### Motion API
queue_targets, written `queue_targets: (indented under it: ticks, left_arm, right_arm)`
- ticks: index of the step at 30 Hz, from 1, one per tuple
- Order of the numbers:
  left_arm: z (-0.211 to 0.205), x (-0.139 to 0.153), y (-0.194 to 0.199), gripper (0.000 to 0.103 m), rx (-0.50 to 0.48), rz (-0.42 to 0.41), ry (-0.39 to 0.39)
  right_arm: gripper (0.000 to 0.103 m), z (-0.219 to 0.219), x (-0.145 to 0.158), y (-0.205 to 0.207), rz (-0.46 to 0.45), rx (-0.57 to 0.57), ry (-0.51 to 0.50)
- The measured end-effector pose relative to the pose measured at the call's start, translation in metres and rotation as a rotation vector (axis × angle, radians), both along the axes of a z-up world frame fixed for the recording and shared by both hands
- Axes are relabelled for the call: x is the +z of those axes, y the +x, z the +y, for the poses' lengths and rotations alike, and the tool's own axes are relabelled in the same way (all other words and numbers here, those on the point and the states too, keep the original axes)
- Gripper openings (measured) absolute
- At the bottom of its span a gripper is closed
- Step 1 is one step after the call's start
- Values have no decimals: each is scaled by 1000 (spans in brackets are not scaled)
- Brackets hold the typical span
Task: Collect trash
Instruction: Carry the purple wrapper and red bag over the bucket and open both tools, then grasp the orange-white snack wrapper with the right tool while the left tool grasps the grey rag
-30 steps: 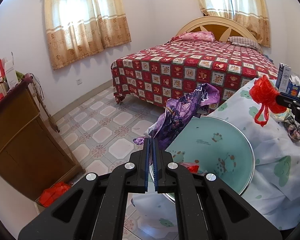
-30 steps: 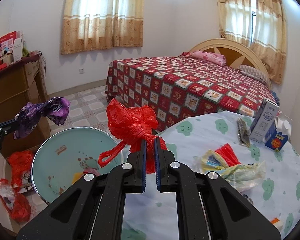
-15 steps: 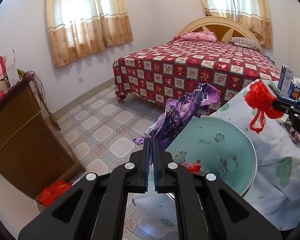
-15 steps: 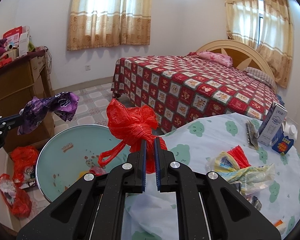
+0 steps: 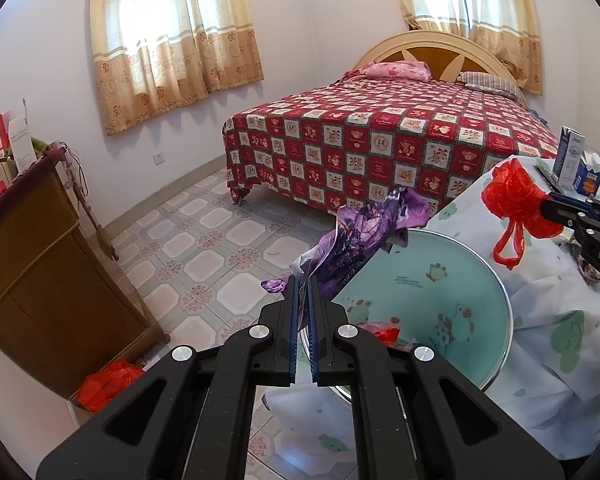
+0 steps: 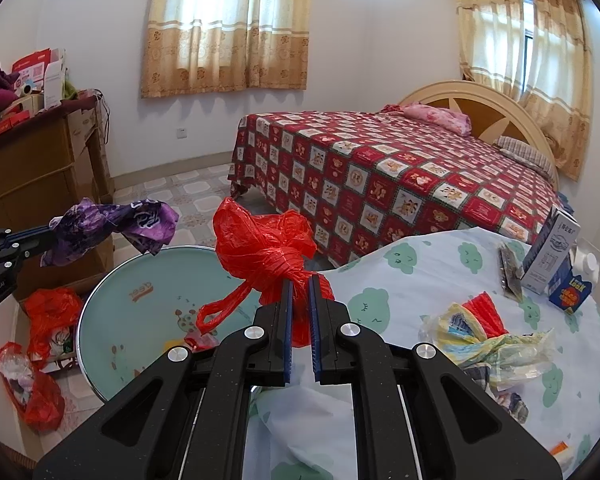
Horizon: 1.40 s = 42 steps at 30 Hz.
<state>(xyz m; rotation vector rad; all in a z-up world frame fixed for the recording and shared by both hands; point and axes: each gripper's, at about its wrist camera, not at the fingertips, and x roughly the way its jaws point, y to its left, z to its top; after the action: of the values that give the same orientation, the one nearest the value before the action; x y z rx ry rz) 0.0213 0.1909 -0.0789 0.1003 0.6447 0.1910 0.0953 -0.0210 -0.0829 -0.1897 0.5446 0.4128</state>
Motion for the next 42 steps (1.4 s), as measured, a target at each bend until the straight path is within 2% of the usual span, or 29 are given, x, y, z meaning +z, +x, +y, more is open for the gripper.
queue_targets:
  ticks: [6, 9, 11, 12, 15, 16, 18, 20, 22, 27, 31, 34, 36, 40, 42]
  left_arm:
    - [-3, -2, 1, 5, -10, 5, -4]
    - [-7, -5, 1, 7, -26, 11, -10]
    - [-10, -6, 1, 24, -35, 15, -9]
    - [-12, -6, 1, 26, -38, 14, -3]
    - [-13, -8, 1, 36, -41, 18, -3]
    - [-13, -8, 1, 44, -37, 18, -1]
    - [-14, -10, 1, 45, -34, 20, 1]
    - [-16, -12, 1, 51, -33, 26, -2]
    - [-19, -16, 2, 54, -37, 34, 5]
    - [-36, -27, 3, 56, -78, 65, 22]
    - [-57, -36, 1, 62, -121, 84, 53]
    - [-69, -41, -1, 63, -149, 93, 74]
    - [-76, -43, -2, 63, -161, 99, 82]
    - [-91, -44, -3, 64, -186, 104, 92]
    - [-98, -43, -2, 65, -196, 101, 102]
  right_arm:
    - [8, 3, -1, -1, 4, 17, 1]
    - [11, 6, -2, -3, 15, 52, 10]
    - [34, 7, -3, -4, 21, 70, 19]
    - [45, 8, -4, -4, 19, 70, 19]
    - [45, 9, -6, -5, 24, 63, 12]
    - [47, 8, -6, -5, 24, 57, 13]
    - [48, 4, -6, -6, 27, 44, 12]
    - [49, 1, -7, -6, 27, 35, 8]
    - [51, -8, -7, -10, 23, 13, -7]
    - [54, -57, -6, -24, 23, -87, -16]
    - [57, -119, -9, -38, 25, -198, -27]
    - [59, -170, -15, -49, 39, -255, -35]
    - [61, -204, -22, -56, 71, -246, -37]
    - [71, -242, -29, -68, 76, -262, -100]
    - [72, -258, -35, -71, 108, -256, -107]
